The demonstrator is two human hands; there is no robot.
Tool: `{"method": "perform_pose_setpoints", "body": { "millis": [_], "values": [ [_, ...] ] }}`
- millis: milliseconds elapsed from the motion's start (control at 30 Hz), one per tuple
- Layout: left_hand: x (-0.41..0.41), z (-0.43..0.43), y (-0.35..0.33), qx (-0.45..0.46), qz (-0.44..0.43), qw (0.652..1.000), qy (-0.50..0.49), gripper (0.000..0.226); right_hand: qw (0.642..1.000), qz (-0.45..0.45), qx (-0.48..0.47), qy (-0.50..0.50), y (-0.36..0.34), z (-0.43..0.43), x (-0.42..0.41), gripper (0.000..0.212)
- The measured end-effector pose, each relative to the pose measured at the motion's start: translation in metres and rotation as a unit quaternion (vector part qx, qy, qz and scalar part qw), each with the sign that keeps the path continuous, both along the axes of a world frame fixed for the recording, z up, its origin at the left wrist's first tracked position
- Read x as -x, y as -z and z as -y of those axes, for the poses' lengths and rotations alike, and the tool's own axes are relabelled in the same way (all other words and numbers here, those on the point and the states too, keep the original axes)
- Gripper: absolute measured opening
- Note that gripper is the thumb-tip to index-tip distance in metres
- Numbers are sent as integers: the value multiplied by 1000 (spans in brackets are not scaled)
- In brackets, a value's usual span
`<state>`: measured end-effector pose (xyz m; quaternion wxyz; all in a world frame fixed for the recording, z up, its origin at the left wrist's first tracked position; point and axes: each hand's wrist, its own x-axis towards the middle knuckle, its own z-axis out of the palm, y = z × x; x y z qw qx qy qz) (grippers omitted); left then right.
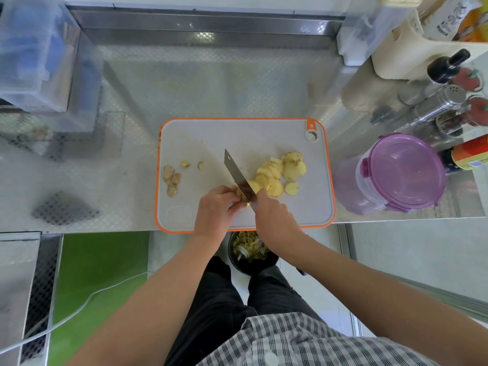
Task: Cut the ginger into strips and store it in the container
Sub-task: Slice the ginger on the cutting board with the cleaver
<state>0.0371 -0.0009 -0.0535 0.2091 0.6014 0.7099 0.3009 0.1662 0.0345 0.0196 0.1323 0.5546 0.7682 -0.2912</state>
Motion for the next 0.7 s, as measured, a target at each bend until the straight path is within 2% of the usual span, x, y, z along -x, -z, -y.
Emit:
{"method": "perform_pose_setpoints", "body": {
  "millis": [133,233,467,600,700],
  "values": [
    [-1,0,0,-13,19,1000,4,10,1000,-8,8,4,14,-5,8,22],
    [1,0,1,-5,37,999,-2,11,1000,-23,5,6,25,-10,2,14],
    [2,0,-2,-12,9,1000,-8,22,994,-105,-1,26,7,-20,-12,7],
    [3,1,-7,-5,-26,999,19,30,997,-77,4,-3,0,-16,-21,12],
    [3,1,-8,-9,-64,997,36,28,998,-58,10,-15,-1,-12,-24,9]
  ]
}}
